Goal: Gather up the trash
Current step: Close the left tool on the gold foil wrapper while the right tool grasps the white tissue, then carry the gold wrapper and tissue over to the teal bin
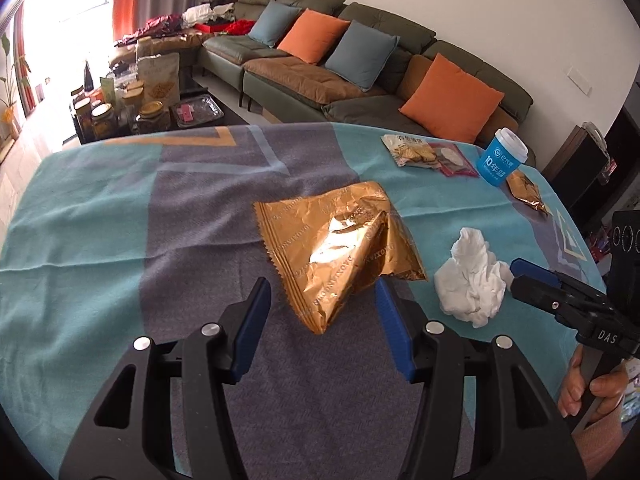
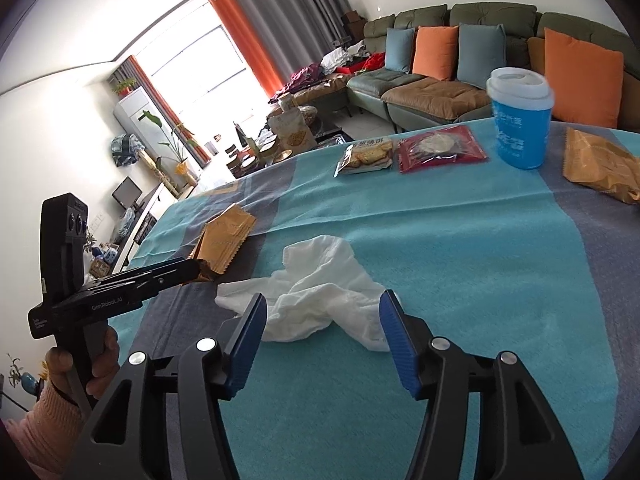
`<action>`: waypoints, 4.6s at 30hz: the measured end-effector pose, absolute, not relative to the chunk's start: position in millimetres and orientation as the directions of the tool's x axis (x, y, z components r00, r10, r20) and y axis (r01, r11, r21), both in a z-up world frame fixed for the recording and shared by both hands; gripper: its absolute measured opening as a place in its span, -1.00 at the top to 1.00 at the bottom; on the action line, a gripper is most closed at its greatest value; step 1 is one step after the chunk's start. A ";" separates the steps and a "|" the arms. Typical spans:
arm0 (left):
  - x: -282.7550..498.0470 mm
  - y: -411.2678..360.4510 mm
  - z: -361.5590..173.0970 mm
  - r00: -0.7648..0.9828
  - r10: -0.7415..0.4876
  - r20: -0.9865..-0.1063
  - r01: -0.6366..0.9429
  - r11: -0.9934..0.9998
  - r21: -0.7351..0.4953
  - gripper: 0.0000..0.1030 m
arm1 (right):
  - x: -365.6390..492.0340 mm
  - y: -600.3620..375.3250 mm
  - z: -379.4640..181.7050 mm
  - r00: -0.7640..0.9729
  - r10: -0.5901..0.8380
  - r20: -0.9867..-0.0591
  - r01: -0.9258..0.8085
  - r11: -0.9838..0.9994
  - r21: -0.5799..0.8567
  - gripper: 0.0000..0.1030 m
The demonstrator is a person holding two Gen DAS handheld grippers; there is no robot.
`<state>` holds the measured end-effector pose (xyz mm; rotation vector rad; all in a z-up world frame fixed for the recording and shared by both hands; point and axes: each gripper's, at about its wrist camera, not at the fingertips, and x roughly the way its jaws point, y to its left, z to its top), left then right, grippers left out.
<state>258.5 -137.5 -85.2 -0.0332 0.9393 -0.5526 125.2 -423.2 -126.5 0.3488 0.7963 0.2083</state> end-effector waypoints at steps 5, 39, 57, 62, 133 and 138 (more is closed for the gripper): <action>267.5 -139.1 -94.0 0.433 -0.478 -0.765 0.427 0.856 -0.293 0.42 | 133.0 -416.9 -131.8 0.658 0.319 -0.683 -0.067 0.927 0.369 -0.09; 147.6 -52.1 -56.3 0.596 -0.428 -0.680 0.385 0.895 -0.226 0.74 | 93.3 -364.3 -101.5 0.690 0.439 -0.576 -0.222 0.885 0.409 0.76; 90.2 11.5 -46.5 0.656 -0.368 -0.659 0.277 0.930 -0.243 0.74 | 77.8 -295.2 -97.4 0.641 0.534 -0.551 -0.345 0.842 0.415 0.76; 78.4 22.0 -46.1 0.664 -0.355 -0.658 0.255 0.935 -0.247 0.74 | 77.0 -281.5 -95.7 0.627 0.552 -0.551 -0.370 0.832 0.413 0.76; 21.1 126.6 -43.4 0.743 -0.160 -0.649 0.006 0.972 -0.233 0.74 | 90.0 -145.6 -95.3 0.448 0.694 -0.563 -0.583 0.704 0.405 0.76; 18.1 134.6 -44.6 0.745 -0.146 -0.651 -0.013 0.972 -0.234 0.74 | 90.4 -135.0 -95.3 0.433 0.700 -0.568 -0.596 0.695 0.403 0.76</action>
